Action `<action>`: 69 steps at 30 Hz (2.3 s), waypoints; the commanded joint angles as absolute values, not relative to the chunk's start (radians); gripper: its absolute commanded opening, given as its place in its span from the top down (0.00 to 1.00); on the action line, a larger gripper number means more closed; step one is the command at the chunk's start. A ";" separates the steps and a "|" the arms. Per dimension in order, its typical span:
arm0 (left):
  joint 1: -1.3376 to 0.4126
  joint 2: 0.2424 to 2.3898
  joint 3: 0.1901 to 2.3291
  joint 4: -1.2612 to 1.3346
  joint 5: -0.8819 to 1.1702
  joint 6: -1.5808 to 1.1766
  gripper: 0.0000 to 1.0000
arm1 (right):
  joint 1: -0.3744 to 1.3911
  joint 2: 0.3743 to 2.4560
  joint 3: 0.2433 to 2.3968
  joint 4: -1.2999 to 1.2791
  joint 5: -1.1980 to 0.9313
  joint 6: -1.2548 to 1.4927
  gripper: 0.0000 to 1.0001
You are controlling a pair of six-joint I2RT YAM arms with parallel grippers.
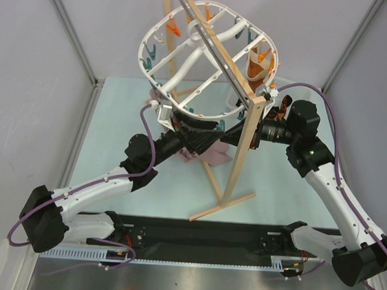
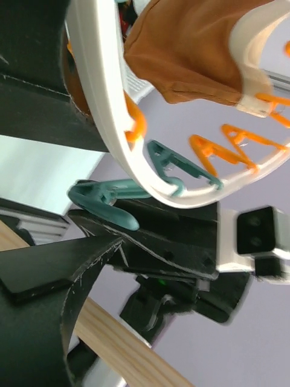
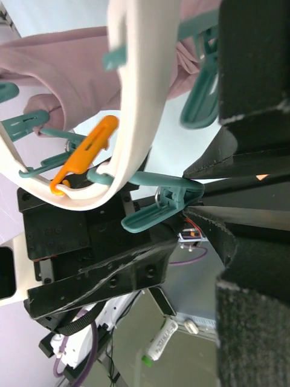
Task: Clip the socks to the hanger
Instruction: Open the clamp at the hanger.
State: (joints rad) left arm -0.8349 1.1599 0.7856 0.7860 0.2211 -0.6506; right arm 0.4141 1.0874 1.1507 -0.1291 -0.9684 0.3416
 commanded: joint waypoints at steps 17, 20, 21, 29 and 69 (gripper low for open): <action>-0.838 1.190 0.798 0.922 0.172 -0.819 0.32 | 0.405 1.100 1.134 -0.029 -1.023 0.440 1.00; -0.838 1.200 0.822 0.896 0.167 -0.836 0.37 | 0.411 1.101 1.131 -0.011 -1.020 0.445 1.00; -0.839 1.201 0.824 0.893 0.167 -0.848 0.40 | 0.413 1.100 1.131 -0.014 -1.008 0.442 1.00; -0.838 1.198 0.836 0.861 0.152 -0.887 0.84 | 0.434 1.074 1.117 -0.028 -0.951 0.428 0.96; -0.838 1.149 0.807 0.741 0.097 -0.922 0.64 | 0.465 1.068 0.963 0.404 -0.853 0.730 1.00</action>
